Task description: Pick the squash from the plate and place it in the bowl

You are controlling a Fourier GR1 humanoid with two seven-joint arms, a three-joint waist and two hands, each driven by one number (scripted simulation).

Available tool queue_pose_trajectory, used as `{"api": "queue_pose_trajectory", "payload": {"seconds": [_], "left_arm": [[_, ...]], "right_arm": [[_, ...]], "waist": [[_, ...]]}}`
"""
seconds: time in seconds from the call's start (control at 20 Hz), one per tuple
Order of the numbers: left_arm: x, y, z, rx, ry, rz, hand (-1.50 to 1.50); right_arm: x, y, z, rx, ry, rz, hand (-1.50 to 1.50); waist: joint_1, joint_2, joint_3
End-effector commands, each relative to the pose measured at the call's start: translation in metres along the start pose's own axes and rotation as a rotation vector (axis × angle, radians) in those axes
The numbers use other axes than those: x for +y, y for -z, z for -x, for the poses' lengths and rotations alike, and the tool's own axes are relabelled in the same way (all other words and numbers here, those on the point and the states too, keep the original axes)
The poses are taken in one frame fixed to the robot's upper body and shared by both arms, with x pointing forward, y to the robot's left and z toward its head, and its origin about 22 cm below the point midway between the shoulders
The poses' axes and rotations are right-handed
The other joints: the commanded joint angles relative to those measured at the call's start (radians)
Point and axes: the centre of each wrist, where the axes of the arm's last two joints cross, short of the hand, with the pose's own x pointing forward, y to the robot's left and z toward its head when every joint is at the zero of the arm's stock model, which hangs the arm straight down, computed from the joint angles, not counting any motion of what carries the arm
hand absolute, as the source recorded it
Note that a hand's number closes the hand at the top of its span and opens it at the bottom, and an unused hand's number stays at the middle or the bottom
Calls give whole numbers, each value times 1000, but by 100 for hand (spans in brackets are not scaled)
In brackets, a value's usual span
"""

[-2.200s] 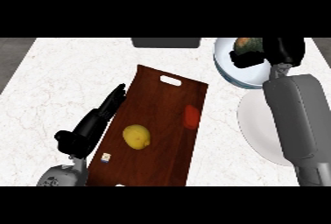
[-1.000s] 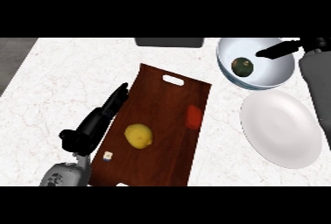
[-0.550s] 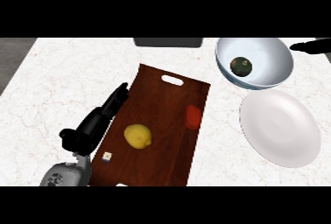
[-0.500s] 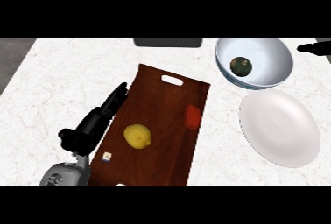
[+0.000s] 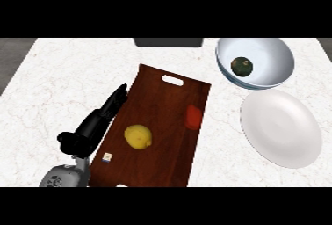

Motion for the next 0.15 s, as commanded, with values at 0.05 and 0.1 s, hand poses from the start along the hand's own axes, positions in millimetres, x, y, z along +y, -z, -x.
{"api": "queue_pose_trajectory", "payload": {"seconds": [0.05, 0.1], "left_arm": [[-3, -9, 1, 3, 5, 7, 0], [0, -8, -3, -1, -14, 13, 0]], "right_arm": [[-50, -23, 29, 9, 25, -52, -150], [-53, -26, 33, -4, 54, -46, -150]], "waist": [[5, -1, 1], [8, 1, 2]]}}
